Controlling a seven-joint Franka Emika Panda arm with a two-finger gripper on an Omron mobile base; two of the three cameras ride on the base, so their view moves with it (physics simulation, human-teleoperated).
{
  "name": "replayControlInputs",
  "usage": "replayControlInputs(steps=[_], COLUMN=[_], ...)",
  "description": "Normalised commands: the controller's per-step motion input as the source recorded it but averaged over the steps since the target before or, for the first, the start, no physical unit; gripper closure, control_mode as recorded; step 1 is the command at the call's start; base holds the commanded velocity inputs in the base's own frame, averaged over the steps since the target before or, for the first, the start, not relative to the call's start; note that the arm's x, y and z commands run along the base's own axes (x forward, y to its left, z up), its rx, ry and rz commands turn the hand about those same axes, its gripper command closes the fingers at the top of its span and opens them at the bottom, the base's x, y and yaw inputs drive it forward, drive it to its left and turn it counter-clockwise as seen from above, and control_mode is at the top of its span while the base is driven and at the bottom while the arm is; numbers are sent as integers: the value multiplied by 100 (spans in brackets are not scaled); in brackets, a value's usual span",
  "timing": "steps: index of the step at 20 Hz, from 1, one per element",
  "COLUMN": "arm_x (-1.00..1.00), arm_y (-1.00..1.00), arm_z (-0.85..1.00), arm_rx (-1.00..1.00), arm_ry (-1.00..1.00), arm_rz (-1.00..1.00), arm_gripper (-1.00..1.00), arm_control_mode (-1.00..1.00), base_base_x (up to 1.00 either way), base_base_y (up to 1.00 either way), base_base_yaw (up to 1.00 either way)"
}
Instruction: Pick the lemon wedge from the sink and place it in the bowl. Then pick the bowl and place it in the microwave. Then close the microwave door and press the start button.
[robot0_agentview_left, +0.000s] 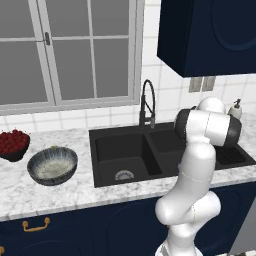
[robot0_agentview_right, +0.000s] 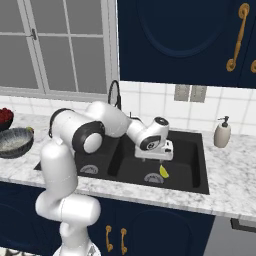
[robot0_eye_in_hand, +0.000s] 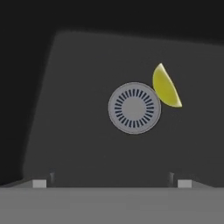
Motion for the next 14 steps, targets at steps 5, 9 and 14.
replayControlInputs(steps=[5, 9, 14], arm_x=[1, 0, 3], arm_y=[0, 0, -15], arm_z=[-41, -21, -2], arm_rx=[-8, -15, -2], arm_ry=[0, -3, 0], arm_rz=[0, 0, 0], arm_gripper=[-100, -100, -100], arm_control_mode=[-100, -100, -100], base_base_x=[0, 0, 0], base_base_y=[0, 0, 0], base_base_yaw=[0, 0, 0])
